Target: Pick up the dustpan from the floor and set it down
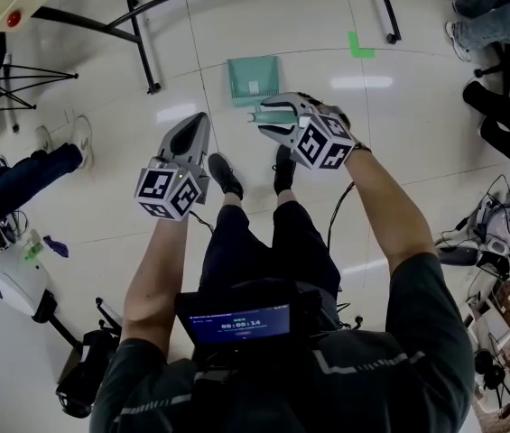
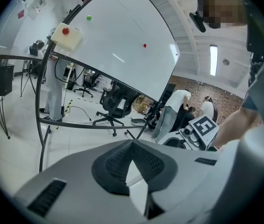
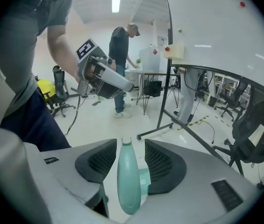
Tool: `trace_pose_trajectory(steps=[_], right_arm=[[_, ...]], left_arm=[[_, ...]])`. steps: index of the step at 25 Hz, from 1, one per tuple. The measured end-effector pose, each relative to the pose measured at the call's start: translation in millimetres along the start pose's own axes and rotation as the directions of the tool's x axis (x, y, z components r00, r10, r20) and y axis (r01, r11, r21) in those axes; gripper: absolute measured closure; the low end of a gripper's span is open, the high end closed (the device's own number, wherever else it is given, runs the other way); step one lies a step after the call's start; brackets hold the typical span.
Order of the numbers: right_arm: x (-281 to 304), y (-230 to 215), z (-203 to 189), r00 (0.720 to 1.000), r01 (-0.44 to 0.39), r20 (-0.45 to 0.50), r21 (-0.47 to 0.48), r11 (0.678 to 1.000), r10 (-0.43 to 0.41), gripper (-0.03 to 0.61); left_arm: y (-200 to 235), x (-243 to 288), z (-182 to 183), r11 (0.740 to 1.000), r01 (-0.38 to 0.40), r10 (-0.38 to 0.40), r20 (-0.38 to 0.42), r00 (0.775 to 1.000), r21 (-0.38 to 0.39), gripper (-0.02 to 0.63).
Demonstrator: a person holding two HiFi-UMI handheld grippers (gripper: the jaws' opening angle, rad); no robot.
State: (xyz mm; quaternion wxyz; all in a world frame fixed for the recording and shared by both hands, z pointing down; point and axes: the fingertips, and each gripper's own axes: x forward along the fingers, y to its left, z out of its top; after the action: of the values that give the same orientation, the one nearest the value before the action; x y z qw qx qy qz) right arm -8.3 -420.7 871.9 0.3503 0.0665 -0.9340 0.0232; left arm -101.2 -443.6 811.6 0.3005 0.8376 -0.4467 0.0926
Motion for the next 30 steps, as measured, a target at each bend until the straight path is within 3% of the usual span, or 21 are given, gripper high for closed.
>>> trace_pose_trajectory(steps=[3,7,10,11,14,16,18,22,26,30], right_arm=[[-31,0,42,0.998,0.035,0.05,0.016,0.999,-0.035,0.359],[-99,3,127,0.981,0.106,0.155,0.084,0.991,-0.118,0.359],[-157,-5,204,0.947,0.151,0.268,0.115,0.982,-0.178,0.37],[-179,-3,225,0.935,0.16,0.3,0.129,0.979,-0.192,0.413],[-230,4,283,0.887,0.179,0.392,0.193,0.965,-0.243,0.434],[-255,12,316,0.853,0.208,0.442,0.2,0.958,-0.277,0.45],[-281,19,346,0.823,0.255,0.475,0.182,0.95,-0.311,0.535],[-325,36,386,0.785,0.285,0.524,0.165,0.944,-0.329,0.544],[-354,40,402,0.766,0.316,0.525,0.193,0.929,-0.37,0.552],[-369,37,400,0.755,0.321,0.521,0.233,0.918,-0.397,0.554]], left_arm=[[-16,-22,32,1.0,0.005,-0.006,0.029,1.0,0.012,0.581],[-51,-69,99,1.0,0.018,-0.02,0.1,0.995,0.022,0.581],[-79,-102,161,0.997,0.025,-0.037,0.18,0.983,0.071,0.582],[-93,-113,179,0.995,0.046,-0.064,0.197,0.978,0.093,0.581],[-124,-151,224,0.985,0.078,-0.112,0.222,0.969,0.154,0.581],[-132,-178,245,0.985,0.026,-0.063,0.219,0.974,0.168,0.582],[-144,-203,268,0.986,-0.022,-0.02,0.251,0.968,0.163,0.581],[-183,-243,304,0.985,-0.011,-0.049,0.337,0.94,0.173,0.581],[-214,-257,324,0.964,0.047,-0.143,0.361,0.921,0.26,0.583],[-229,-256,334,0.957,0.054,-0.159,0.358,0.92,0.286,0.581]])
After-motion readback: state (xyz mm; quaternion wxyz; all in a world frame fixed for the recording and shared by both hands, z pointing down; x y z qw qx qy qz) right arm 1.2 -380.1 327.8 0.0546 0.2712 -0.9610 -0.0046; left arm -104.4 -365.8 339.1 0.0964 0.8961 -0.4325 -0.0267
